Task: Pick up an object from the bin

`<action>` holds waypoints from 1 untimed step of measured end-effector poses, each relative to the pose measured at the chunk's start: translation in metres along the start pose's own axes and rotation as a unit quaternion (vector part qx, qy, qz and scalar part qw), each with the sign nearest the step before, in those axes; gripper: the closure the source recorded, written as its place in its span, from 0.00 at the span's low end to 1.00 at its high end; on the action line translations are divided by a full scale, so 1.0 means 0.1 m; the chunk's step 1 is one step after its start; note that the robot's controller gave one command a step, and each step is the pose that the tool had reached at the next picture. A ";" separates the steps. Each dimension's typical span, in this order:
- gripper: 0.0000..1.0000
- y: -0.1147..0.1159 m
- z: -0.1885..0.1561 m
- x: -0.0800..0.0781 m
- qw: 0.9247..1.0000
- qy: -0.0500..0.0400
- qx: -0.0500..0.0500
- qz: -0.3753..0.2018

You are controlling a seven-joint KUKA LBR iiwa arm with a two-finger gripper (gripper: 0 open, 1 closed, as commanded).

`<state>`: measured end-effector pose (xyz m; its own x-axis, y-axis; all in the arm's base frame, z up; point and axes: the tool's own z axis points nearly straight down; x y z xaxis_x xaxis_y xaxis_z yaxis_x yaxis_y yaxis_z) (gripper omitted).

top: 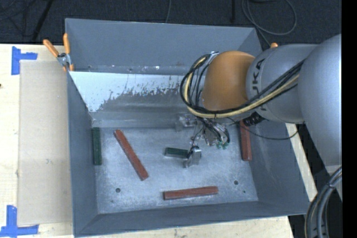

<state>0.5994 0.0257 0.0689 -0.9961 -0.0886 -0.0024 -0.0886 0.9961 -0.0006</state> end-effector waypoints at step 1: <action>1.00 0.00 -0.01 0.01 1.000 0.001 0.000 0.000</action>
Offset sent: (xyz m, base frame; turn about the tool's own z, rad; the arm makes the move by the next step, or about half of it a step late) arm 0.0000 0.0000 0.0000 0.0000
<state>0.5988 0.0260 0.0700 -0.9961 -0.0879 -0.0006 -0.0879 0.9961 0.0002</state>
